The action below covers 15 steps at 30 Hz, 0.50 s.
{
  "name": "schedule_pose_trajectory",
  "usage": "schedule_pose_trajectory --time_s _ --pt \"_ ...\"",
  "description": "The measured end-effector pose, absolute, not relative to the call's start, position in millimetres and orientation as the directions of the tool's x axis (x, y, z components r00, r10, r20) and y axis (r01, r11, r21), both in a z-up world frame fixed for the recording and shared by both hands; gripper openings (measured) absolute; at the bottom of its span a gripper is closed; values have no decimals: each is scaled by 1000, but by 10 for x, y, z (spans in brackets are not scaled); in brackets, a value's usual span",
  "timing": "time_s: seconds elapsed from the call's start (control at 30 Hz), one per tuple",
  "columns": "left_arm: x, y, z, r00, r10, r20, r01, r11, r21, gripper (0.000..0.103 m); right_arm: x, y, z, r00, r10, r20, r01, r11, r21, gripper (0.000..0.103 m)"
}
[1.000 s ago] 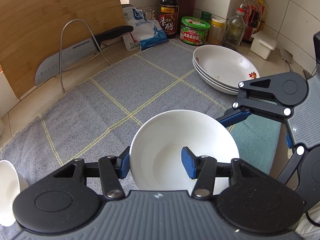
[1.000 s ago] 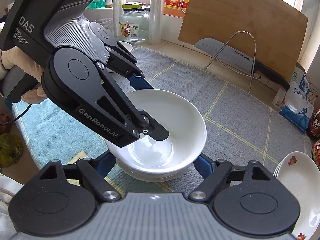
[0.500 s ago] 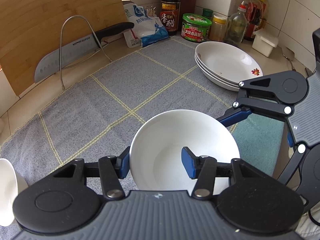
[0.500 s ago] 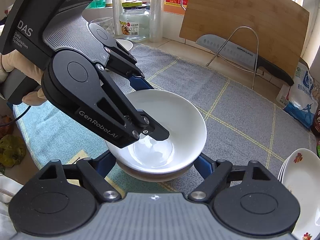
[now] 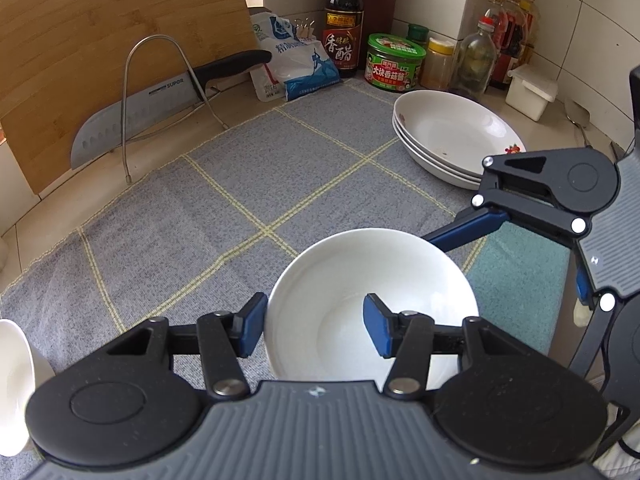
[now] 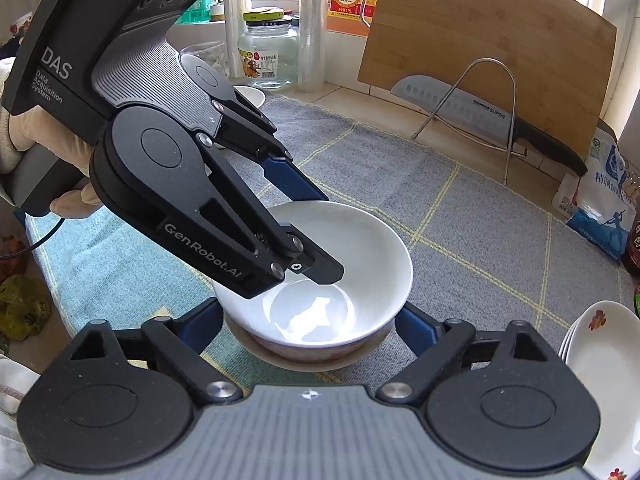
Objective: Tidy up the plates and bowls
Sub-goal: 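Lower the bowl into the other bowl and open the left gripper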
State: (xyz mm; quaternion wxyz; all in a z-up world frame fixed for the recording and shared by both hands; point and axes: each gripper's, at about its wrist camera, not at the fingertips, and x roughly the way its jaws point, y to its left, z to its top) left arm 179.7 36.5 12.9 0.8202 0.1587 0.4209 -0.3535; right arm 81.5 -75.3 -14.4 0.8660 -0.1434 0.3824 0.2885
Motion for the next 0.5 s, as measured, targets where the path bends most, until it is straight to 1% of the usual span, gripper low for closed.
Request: schedule_pose_trajectory --time_s 0.07,0.17,0.23,0.3,0.43,0.5 --pt "1804 377 139 401 -445 -801 710 703 -35 54 809 -745 -121 547 396 -737 -609 793 -26 103" --pt "1806 430 167 420 -441 -793 696 717 -30 64 780 -746 -102 552 396 -733 -607 794 -28 103" --pt "1808 478 195 436 -436 -787 684 729 -26 66 748 -754 -69 565 398 -723 -606 795 -36 103" --pt "1814 533 218 448 -436 -780 667 745 -33 71 706 -758 -15 580 408 -705 -609 792 -43 103" --pt "1809 639 257 472 -434 -767 634 772 -47 72 653 -734 42 567 454 -687 -637 771 -15 103" --pt "1785 695 275 486 -433 -759 617 785 -53 76 633 -710 19 560 454 -692 -643 765 -18 103"
